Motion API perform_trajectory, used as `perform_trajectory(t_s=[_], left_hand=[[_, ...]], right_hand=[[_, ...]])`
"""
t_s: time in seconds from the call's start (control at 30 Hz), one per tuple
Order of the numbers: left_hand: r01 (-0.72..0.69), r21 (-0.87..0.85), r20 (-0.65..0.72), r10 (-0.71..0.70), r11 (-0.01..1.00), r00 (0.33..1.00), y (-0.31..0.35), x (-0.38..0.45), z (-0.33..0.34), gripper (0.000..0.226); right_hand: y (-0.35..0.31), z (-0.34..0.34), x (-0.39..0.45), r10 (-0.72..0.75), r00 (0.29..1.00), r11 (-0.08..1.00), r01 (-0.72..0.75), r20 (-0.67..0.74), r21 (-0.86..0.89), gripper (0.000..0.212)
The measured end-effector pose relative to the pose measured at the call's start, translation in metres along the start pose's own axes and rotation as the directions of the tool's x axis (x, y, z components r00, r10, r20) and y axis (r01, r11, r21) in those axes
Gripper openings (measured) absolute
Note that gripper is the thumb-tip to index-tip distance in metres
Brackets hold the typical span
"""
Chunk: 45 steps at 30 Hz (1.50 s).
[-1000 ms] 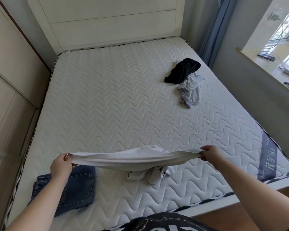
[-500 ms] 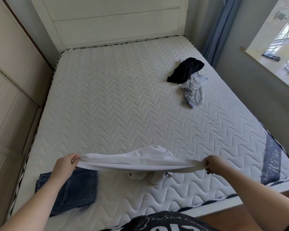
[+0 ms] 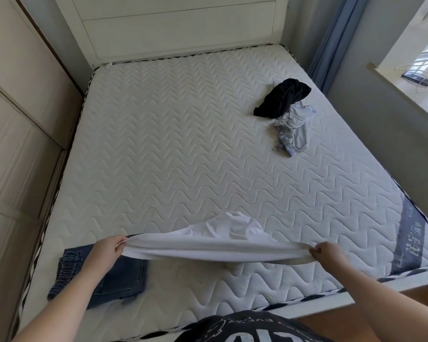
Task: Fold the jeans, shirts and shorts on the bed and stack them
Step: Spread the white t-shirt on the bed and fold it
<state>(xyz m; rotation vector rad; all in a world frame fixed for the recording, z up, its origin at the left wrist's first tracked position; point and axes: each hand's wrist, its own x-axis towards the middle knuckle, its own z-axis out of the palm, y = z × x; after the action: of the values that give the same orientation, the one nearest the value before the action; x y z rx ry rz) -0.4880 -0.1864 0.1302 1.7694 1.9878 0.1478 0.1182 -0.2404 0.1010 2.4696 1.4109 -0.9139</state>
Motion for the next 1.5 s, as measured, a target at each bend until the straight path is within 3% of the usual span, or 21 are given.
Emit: perform_trajectory(t_s=[0.1, 0.2, 0.27, 0.37, 0.47, 0.67, 0.87, 1.0, 1.23, 1.33, 1.5], left_hand=[[0.057, -0.004, 0.023, -0.057, 0.998, 0.998, -0.006, -0.003, 0.007, 0.028], [0.127, -0.013, 0.015, -0.127, 0.992, 0.992, -0.004, -0.001, 0.012, 0.023], [0.182, -0.037, 0.039, -0.180, 0.983, 0.983, 0.003, 0.005, 0.012, 0.019], [0.251, -0.182, 0.050, -0.246, 0.951, 0.968, 0.022, 0.022, 0.004, 0.021], [0.182, -0.303, -0.025, -0.199, 0.935, 0.980, 0.052, 0.051, -0.017, 0.028], [0.031, -0.492, -0.162, -0.126, 0.870, 0.979, 0.129, 0.133, -0.092, 0.024], [-0.131, -0.554, -0.338, -0.078, 0.822, 0.938, 0.213, 0.213, -0.219, 0.020], [-0.219, -0.534, -0.475, -0.075, 0.816, 0.877, 0.267, 0.246, -0.310, 0.023], [-0.259, -0.371, -0.673, -0.067, 0.892, 0.736, 0.320, 0.255, -0.432, 0.031], [-0.277, -0.371, -0.677, -0.054, 0.886, 0.734, 0.321, 0.262, -0.439, 0.031], [-0.257, -0.497, -0.586, -0.101, 0.829, 0.804, 0.280, 0.280, -0.385, 0.025]], right_hand=[[-0.003, -0.003, 0.003, 0.093, 0.995, 0.996, -0.093, 0.029, 0.006, 0.011], [-0.011, -0.007, 0.007, 0.136, 0.987, 0.988, -0.141, 0.083, 0.058, 0.005], [-0.021, -0.010, 0.015, 0.128, 0.987, 0.941, -0.153, 0.099, 0.301, 0.014], [-0.048, -0.026, 0.030, 0.135, 0.990, 0.769, -0.135, 0.048, 0.625, 0.016], [-0.091, -0.063, 0.043, 0.048, 0.997, 0.654, 0.009, -0.054, 0.756, 0.022], [-0.188, -0.167, 0.069, -0.125, 0.954, 0.592, 0.292, -0.271, 0.751, 0.019], [-0.268, -0.307, 0.082, -0.193, 0.845, 0.571, 0.510, -0.498, 0.643, 0.019], [-0.307, -0.401, 0.081, -0.219, 0.764, 0.540, 0.613, -0.607, 0.577, 0.020], [-0.333, -0.512, 0.087, -0.165, 0.670, 0.453, 0.703, -0.724, 0.548, 0.025], [-0.332, -0.526, 0.097, -0.155, 0.683, 0.408, 0.703, -0.714, 0.583, 0.025], [-0.311, -0.488, 0.127, -0.153, 0.764, 0.371, 0.632, -0.627, 0.680, 0.024]])
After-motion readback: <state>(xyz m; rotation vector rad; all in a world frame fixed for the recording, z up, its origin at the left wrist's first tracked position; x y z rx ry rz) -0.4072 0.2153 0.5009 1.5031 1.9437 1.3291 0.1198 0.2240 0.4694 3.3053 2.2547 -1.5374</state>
